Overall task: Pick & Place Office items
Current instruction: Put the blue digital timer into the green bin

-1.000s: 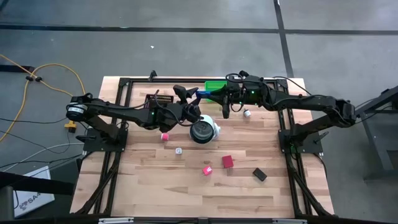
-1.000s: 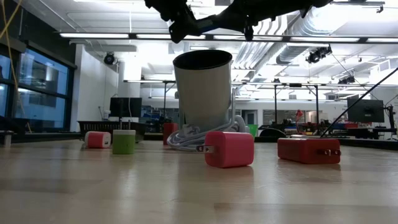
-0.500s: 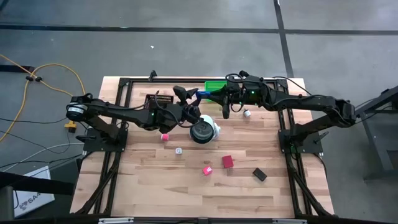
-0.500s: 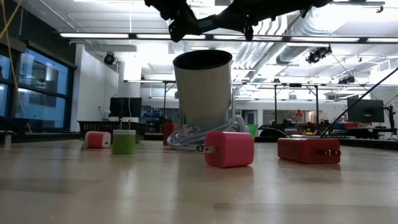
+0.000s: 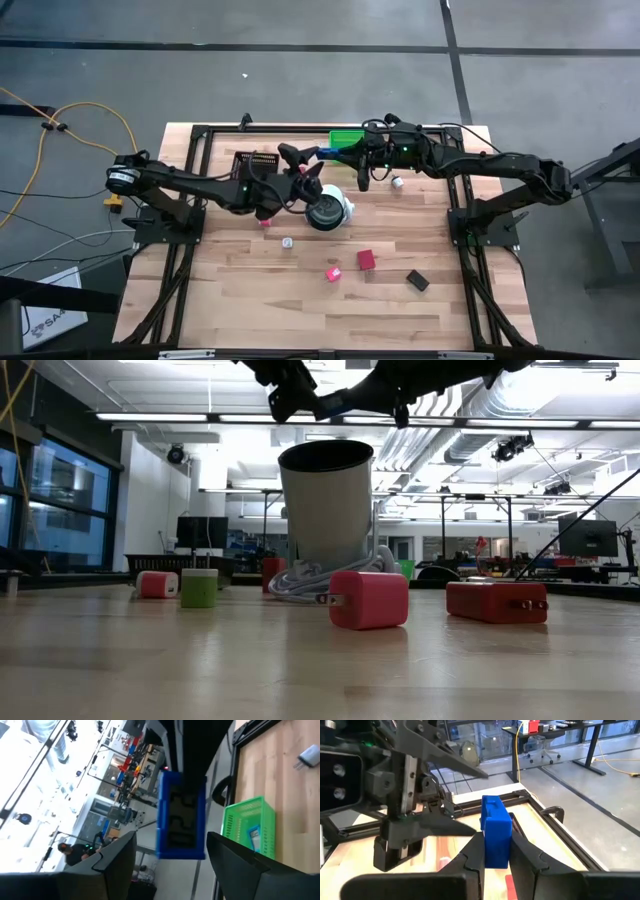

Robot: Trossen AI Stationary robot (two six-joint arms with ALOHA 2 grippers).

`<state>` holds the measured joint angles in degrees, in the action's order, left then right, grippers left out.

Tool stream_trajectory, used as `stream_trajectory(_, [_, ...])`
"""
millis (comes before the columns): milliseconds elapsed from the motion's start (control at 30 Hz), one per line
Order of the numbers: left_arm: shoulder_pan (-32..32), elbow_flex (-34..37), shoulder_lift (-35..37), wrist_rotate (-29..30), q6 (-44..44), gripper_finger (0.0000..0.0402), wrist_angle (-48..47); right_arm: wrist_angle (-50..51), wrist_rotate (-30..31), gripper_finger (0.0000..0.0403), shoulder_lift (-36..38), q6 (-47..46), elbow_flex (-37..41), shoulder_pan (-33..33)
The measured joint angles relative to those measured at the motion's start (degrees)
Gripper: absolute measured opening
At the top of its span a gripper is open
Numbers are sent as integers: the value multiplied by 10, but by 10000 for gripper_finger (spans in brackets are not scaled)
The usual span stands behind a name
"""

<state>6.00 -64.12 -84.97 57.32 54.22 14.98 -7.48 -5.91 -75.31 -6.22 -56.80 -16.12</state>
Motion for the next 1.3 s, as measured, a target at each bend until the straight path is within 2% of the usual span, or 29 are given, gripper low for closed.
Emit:
stream_trajectory(233, [21, 0, 0, 47, 25, 233, 24, 4, 10, 52, 0, 0, 0, 0])
stream_trajectory(433, [56, 0, 1, 111, -46, 232, 24, 16, 15, 52, 0, 1, 0, -13])
stream_trajectory(667, [104, 0, 21, 172, -67, 228, 20, 32, 13, 52, 0, 0, 0, -42])
stream_trajectory(800, [134, 0, 48, 187, -137, 228, -35, 58, 13, 52, 0, 0, 0, -63])
stream_trajectory(933, [160, 0, 89, 150, -294, 227, -187, 71, 13, 52, 0, 0, 0, -80])
stream_trajectory(1100, [163, 0, 146, 7, -535, 227, -401, 74, 13, 52, 0, 1, 0, -104])
stream_trajectory(1200, [155, 0, 159, -18, -617, 227, -483, 82, 13, 52, 0, 0, 0, -120])
stream_trajectory(1300, [155, 0, 159, -19, -652, 227, -522, 102, 13, 52, -1, 0, 0, -136])
